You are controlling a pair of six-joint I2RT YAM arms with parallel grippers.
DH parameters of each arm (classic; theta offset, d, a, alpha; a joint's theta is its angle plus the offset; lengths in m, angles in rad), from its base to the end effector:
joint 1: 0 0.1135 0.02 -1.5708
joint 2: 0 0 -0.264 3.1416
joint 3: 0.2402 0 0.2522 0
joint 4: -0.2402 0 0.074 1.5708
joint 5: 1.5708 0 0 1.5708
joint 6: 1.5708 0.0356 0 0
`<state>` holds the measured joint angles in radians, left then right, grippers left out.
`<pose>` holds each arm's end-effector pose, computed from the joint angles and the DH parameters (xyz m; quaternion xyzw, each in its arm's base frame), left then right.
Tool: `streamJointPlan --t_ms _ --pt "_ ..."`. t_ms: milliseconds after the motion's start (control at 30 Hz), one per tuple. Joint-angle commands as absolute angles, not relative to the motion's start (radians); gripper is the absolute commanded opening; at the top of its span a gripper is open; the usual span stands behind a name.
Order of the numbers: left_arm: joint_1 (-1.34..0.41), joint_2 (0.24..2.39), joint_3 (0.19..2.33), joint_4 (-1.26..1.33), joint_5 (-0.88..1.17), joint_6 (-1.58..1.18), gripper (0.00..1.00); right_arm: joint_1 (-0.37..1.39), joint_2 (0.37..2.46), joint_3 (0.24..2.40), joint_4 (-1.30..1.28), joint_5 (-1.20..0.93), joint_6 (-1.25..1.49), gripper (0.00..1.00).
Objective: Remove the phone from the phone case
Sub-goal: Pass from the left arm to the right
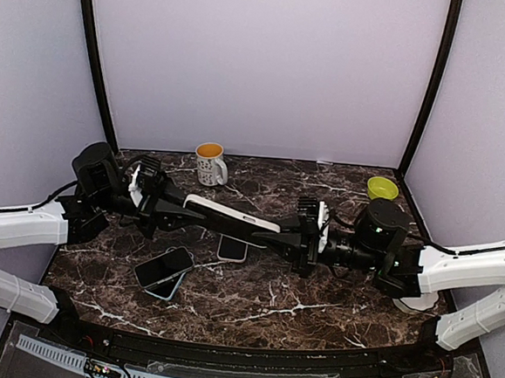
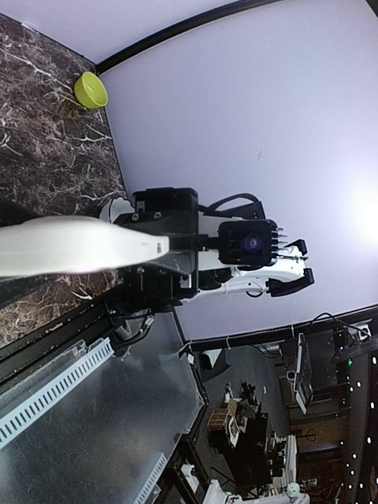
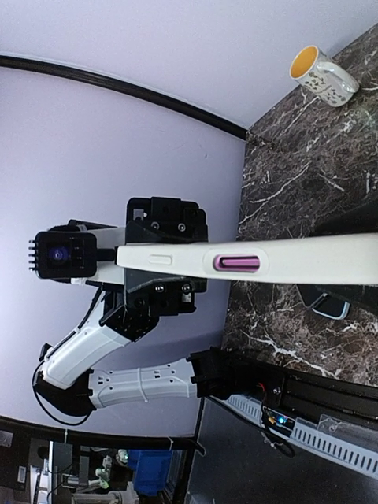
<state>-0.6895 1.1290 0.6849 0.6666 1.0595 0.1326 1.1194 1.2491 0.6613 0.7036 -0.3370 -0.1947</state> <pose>0.1679 -0.1787 0.3213 0.5771 0.3361 -0.4886 0.5615 0.1118 0.2576 0.2905 -0.4996 0.4426 0.4282 0.6092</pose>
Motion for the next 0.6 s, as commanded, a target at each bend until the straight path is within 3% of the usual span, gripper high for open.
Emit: streamJointPlan --t_ms 0,67,100,167,233,333,567 --pt "-0.692 1.122 0.688 0.723 1.104 0.162 0.01 1.129 1.252 0.687 0.708 -0.319 -0.204 0.0" --pt "-0.691 1.114 0.699 0.649 1.087 0.213 0.24 1.127 1.239 0.688 0.682 -0.302 -0.226 0.0" --pt "-0.691 1.102 0.704 0.597 1.082 0.252 0.48 1.127 1.228 0.682 0.671 -0.294 -0.25 0.0" --pt "-0.692 1.072 0.702 0.495 1.075 0.35 0.7 1.127 1.197 0.658 0.657 -0.257 -0.305 0.0" --pt "-0.692 1.04 0.698 0.388 1.068 0.469 0.76 1.126 1.161 0.622 0.665 -0.2 -0.358 0.0" --pt "-0.692 1.019 0.706 0.224 1.048 0.595 0.76 1.115 1.126 0.608 0.604 -0.143 -0.391 0.0" --pt "-0.692 1.044 0.722 0.116 1.096 0.722 0.62 1.102 1.047 0.621 0.396 -0.202 -0.539 0.0"
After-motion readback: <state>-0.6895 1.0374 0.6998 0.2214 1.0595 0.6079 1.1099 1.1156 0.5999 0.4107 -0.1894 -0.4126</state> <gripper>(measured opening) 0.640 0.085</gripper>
